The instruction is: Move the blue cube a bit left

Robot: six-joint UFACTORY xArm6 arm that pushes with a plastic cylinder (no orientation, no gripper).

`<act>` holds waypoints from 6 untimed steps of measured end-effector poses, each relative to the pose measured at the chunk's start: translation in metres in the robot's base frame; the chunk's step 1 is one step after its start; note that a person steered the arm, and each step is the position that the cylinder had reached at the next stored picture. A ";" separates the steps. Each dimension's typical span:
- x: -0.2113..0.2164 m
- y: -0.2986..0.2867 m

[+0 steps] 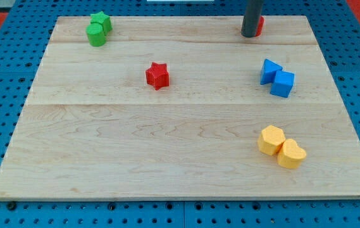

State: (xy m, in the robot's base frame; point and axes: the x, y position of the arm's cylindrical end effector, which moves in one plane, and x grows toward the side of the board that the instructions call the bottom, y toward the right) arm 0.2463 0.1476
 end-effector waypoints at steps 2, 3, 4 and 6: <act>0.072 0.083; 0.140 0.073; 0.157 0.047; 0.232 0.102</act>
